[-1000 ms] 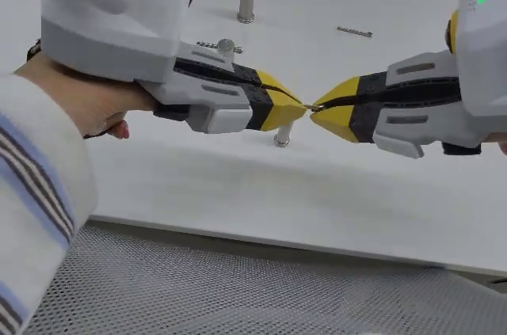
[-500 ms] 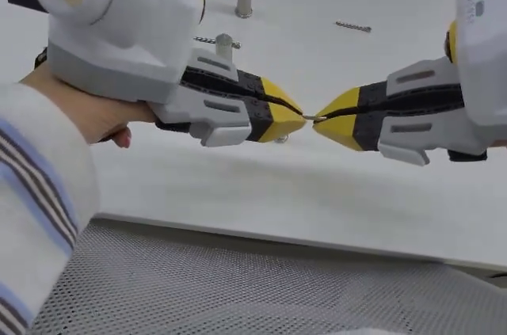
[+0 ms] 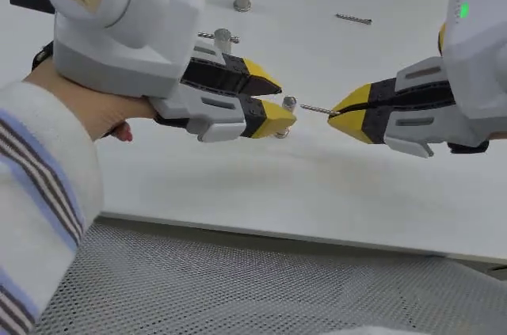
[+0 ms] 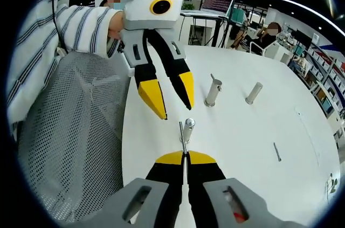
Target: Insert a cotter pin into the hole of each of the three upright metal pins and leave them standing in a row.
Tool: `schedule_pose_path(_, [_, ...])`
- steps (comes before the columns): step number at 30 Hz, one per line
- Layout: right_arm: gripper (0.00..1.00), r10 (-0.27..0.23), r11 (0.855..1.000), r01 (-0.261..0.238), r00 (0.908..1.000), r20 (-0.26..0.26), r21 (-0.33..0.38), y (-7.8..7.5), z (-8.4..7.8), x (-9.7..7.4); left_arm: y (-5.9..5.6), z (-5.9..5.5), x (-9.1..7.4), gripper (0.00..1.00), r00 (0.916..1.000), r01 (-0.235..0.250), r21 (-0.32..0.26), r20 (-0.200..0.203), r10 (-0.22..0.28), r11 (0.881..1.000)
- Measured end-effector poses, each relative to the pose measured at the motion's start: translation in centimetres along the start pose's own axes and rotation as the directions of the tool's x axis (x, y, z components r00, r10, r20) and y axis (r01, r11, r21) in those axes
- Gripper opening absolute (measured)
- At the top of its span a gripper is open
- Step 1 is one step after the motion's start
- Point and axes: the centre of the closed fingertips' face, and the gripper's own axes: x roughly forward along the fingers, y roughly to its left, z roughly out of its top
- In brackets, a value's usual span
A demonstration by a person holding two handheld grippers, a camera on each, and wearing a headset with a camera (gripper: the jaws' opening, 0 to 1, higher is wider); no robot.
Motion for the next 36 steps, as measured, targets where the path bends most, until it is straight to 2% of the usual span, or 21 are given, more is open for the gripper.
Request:
schedule_pose_path(7, [0.0, 0.011, 1.0, -0.011, 0.9994, -0.031, 0.0, -0.5, -0.7, 0.8, 0.9, -0.5, 0.7, 0.17, 0.9993, -0.012, 0.013, -0.036, 0.013, 1.0])
schedule_pose_path(10, [0.0, 0.018, 1.0, -0.018, 0.999, -0.04, -0.007, -0.6, -0.8, 1.1, 1.4, -0.7, 1.2, 0.16, 0.9985, -0.007, 0.023, -0.054, 0.008, 1.0])
schedule_pose_path(12, [0.0, 0.022, 1.0, -0.022, 0.999, -0.039, -0.008, -0.6, -0.7, 1.3, 1.1, -0.8, 1.4, 0.16, 0.9979, -0.003, 0.033, -0.064, 0.005, 0.999])
schedule_pose_path(14, [0.0, 0.023, 1.0, -0.023, 0.999, -0.039, -0.005, -0.8, -0.7, 1.4, 1.5, -0.9, 1.7, 0.15, 0.9973, 0.004, 0.043, -0.073, 0.0, 0.999])
schedule_pose_path(23, [0.0, 0.013, 1.0, -0.013, 0.9992, -0.037, -0.013, -1.4, -0.5, 1.5, 1.2, -0.8, 2.2, 0.1, 0.9952, 0.028, 0.07, -0.096, -0.021, 0.997])
schedule_pose_path(27, [0.0, 0.017, 1.0, -0.017, 0.9992, -0.037, -0.016, -1.3, -0.3, 1.5, 1.0, -0.7, 2.2, 0.06, 0.9945, 0.041, 0.066, -0.099, -0.034, 0.997])
schedule_pose_path(31, [0.0, 0.022, 1.0, -0.023, 0.9984, -0.053, -0.013, -1.1, -0.6, 1.7, 1.1, -0.7, 2.0, 0.06, 0.9934, 0.046, 0.062, -0.108, -0.039, 0.997])
schedule_pose_path(36, [0.0, 0.027, 1.0, -0.027, 0.9987, -0.044, -0.01, -0.8, -0.5, 1.8, 1.2, -0.8, 1.9, 0.06, 0.993, 0.048, 0.044, -0.11, -0.043, 0.998])
